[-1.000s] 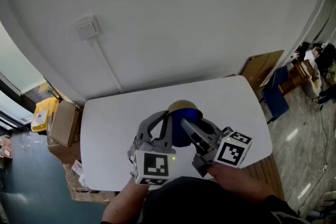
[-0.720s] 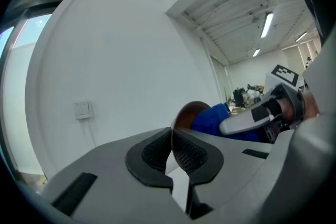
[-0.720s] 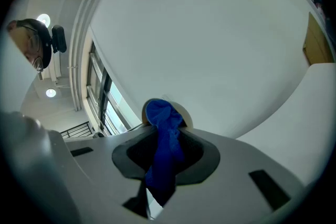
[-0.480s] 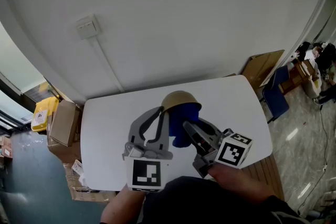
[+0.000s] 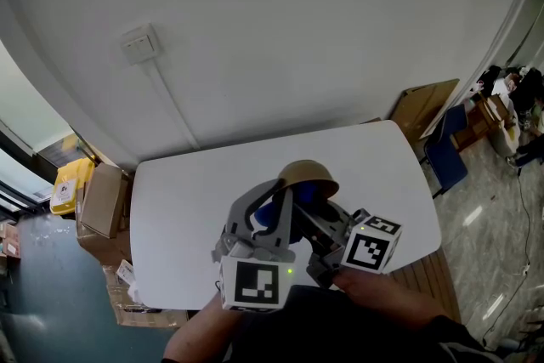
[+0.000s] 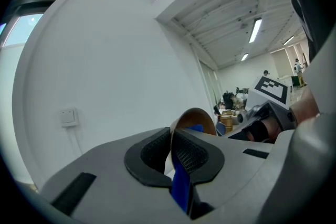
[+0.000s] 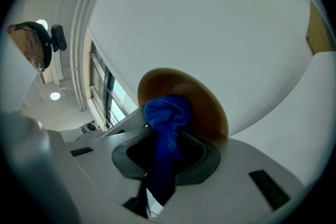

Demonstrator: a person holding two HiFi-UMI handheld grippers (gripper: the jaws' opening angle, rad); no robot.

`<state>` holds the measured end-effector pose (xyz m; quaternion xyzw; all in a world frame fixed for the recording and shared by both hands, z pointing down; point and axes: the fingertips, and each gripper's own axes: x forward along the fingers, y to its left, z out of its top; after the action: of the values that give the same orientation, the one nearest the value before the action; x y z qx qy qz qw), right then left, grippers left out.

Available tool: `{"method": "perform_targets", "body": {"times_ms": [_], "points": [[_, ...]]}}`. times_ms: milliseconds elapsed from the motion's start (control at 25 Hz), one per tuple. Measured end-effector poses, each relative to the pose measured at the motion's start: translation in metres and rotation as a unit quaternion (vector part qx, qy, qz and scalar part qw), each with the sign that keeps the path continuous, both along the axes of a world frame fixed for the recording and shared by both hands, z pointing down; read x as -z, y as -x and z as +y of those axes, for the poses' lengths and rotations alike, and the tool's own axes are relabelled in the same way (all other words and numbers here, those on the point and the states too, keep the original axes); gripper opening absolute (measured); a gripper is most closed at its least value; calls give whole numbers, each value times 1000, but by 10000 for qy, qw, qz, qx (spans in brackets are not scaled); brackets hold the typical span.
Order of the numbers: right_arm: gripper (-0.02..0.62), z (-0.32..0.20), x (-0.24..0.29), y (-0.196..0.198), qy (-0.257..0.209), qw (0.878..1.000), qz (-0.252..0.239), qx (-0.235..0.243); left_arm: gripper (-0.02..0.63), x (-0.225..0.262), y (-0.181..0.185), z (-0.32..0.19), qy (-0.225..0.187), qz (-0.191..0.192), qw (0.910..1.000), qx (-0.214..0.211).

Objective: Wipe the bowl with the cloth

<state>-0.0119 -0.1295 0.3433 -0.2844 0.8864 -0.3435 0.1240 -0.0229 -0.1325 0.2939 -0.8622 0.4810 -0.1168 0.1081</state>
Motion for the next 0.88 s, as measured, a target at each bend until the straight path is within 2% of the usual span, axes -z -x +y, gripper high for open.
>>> {"method": "perform_targets", "body": {"times_ms": [160,320,400,480,880], "points": [[75,18,-2,20,-174,9983,209,515,23,-6,23,-17,297,251,9990,236],[75,32,-24,29,53,9948,412,932,20,-13,55,-35,786,752,9930,459],[75,28,-34,19,214,9955,431,812,20,-14,68,-39,962,1052,9883,542],[75,20,-38,4,277,9970,425,587,20,-13,75,-40,992,1198,9861,581],[75,-21,-22,-68,53,9975,380,-587,20,-31,74,-29,1331,1152,9837,362]]}}
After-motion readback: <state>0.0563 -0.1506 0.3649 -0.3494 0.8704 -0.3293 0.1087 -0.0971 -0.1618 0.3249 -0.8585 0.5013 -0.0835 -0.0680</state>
